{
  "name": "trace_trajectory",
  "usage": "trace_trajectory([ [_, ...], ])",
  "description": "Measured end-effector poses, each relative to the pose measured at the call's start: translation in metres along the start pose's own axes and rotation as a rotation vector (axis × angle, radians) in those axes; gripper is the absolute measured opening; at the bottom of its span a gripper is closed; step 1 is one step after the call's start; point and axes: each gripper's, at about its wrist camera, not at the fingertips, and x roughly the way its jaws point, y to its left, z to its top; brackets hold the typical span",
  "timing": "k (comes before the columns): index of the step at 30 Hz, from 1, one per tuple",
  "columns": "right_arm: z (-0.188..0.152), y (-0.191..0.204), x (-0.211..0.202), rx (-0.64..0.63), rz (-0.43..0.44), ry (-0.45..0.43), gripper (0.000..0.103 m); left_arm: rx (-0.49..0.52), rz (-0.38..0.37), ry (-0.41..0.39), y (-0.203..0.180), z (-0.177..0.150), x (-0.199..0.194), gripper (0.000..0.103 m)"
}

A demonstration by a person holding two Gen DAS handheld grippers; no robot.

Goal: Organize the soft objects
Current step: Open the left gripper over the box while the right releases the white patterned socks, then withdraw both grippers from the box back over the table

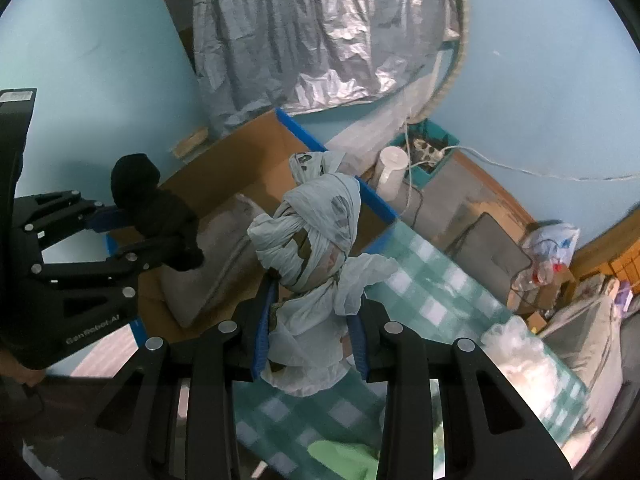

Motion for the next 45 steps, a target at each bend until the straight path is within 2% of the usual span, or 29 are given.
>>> trace_trajectory([
  [15, 0.042, 0.022, 0.046, -0.004, 0.037, 0.054, 0.033, -0.011, 0.034, 0.042, 0.037, 0.008, 0.032, 0.038],
  [31, 0.055, 0.039, 0.077, -0.01, 0.033, 0.122, 0.033, 0.004, 0.047, 0.106, 0.053, 0.007, 0.062, 0.039],
  [34, 0.056, 0.04, 0.076, -0.013, 0.018, 0.116, 0.043, 0.0, 0.053, 0.108, 0.056, 0.007, 0.062, 0.042],
  [35, 0.056, 0.04, 0.076, -0.013, 0.015, 0.114, 0.055, -0.001, 0.052, 0.11, 0.056, 0.008, 0.062, 0.044],
  [36, 0.056, 0.04, 0.077, -0.012, 0.009, 0.117, 0.067, -0.003, 0.05, 0.114, 0.056, 0.008, 0.063, 0.051],
  [37, 0.056, 0.04, 0.078, -0.013, 0.001, 0.119, 0.069, -0.005, 0.049, 0.116, 0.056, 0.008, 0.063, 0.06],
  [38, 0.056, 0.04, 0.078, -0.015, -0.004, 0.118, 0.069, -0.007, 0.05, 0.112, 0.056, 0.008, 0.063, 0.062],
  [45, 0.052, 0.034, 0.076, -0.009, -0.016, 0.121, 0.072, -0.001, 0.048, 0.113, 0.051, 0.007, 0.058, 0.065],
])
